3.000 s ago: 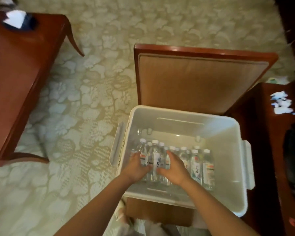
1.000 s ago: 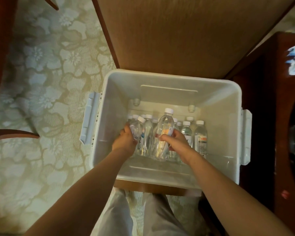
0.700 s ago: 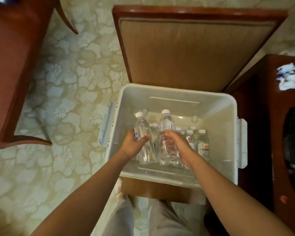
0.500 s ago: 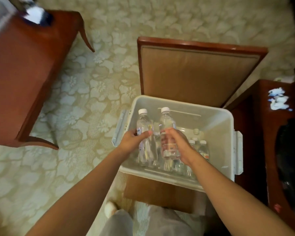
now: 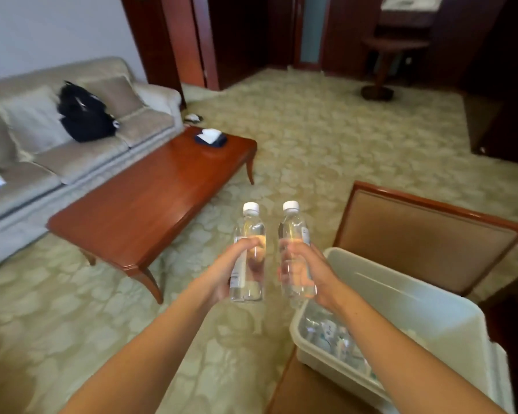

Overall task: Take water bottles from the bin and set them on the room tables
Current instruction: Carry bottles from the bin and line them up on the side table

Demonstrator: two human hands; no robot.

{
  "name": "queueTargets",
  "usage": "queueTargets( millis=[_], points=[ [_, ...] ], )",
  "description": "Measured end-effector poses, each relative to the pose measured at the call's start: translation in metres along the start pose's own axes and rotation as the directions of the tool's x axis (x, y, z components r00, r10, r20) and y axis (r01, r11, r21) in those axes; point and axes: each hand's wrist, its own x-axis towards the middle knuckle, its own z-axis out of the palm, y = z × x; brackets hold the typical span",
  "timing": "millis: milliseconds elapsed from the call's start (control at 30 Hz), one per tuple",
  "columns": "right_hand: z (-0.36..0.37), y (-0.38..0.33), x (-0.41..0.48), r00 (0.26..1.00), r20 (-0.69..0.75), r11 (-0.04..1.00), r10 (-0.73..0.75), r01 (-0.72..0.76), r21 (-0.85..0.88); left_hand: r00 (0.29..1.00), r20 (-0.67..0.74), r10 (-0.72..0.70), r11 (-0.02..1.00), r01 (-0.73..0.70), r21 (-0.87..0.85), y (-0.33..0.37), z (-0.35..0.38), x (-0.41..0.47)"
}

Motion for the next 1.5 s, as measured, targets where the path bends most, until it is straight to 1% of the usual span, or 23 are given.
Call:
queueTargets(
  millis=[133,200,233,333,433,500,567,600,700,767,833,933,1033,1133,1267,1333,1433,1500],
  points=[
    [0.092,0.002,-0.006,0.991,0.126,0.998,-0.054,0.057,-0.024,0.980,-0.108,0.167,0.986,-0.168,0.003,0.038,-0.055,-0.076],
    [0.131,0.005,-0.007,0.981,0.185,0.997,-0.066,0.072,-0.026,0.970,-0.165,0.178,0.984,-0.177,0.022,0.051,-0.077,-0.105],
    [0.156,0.008,-0.009,0.973,0.221,0.997,-0.062,0.069,-0.025,0.964,-0.184,0.190,0.982,-0.190,0.021,0.058,-0.091,-0.124],
    [0.229,0.020,-0.014,0.947,0.321,0.999,-0.015,0.029,-0.036,0.931,-0.231,0.284,0.955,-0.295,-0.015,0.076,-0.133,-0.173],
    [0.295,0.030,-0.024,0.899,0.433,0.997,0.069,-0.049,-0.057,0.886,-0.321,0.336,0.930,-0.366,-0.037,0.091,-0.172,-0.223],
    [0.333,0.037,-0.026,0.861,0.497,0.993,0.109,-0.122,-0.006,0.844,-0.398,0.359,0.912,-0.409,-0.044,0.100,-0.195,-0.255],
    [0.372,0.044,-0.025,0.834,0.534,0.986,0.142,-0.168,0.000,0.799,-0.451,0.399,0.880,-0.471,-0.056,0.111,-0.219,-0.285],
    [0.391,0.048,-0.025,0.822,0.549,0.983,0.153,-0.185,0.003,0.780,-0.462,0.422,0.859,-0.507,-0.073,0.117,-0.230,-0.299],
    [0.444,0.060,-0.013,0.751,0.639,0.975,0.169,-0.223,0.004,0.734,-0.494,0.465,0.801,-0.587,-0.119,0.129,-0.266,-0.335],
    [0.477,0.067,-0.003,0.704,0.683,0.973,0.195,-0.225,-0.045,0.729,-0.486,0.482,0.761,-0.623,-0.181,0.135,-0.289,-0.353],
    [0.507,0.076,0.011,0.684,0.698,0.973,0.212,-0.212,-0.088,0.720,-0.480,0.502,0.729,-0.651,-0.213,0.141,-0.310,-0.365],
    [0.549,0.087,0.039,0.668,0.707,0.973,0.232,-0.154,-0.174,0.632,-0.590,0.502,0.705,-0.695,-0.143,0.155,-0.344,-0.371],
    [0.592,0.093,0.074,0.646,0.721,0.965,0.251,-0.106,-0.241,0.582,-0.640,0.501,0.689,-0.716,-0.112,0.177,-0.373,-0.369],
    [0.640,0.095,0.113,0.594,0.755,0.955,0.277,-0.084,-0.284,0.471,-0.734,0.488,0.660,-0.750,-0.043,0.206,-0.411,-0.363],
    [0.709,0.094,0.166,0.552,0.782,0.941,0.288,-0.013,-0.337,0.308,-0.799,0.516,0.662,-0.736,0.143,0.255,-0.455,-0.355],
    [0.740,0.094,0.187,0.507,0.803,0.935,0.312,-0.016,-0.354,0.242,-0.830,0.502,0.671,-0.714,0.198,0.278,-0.475,-0.351],
    [0.783,0.098,0.209,0.422,0.828,0.920,0.369,-0.041,-0.389,0.174,-0.857,0.485,0.674,-0.699,0.239,0.306,-0.503,-0.350],
    [0.813,0.105,0.224,0.388,0.835,0.914,0.389,-0.046,-0.404,0.124,-0.872,0.474,0.680,-0.681,0.273,0.322,-0.524,-0.354]
  ],
)
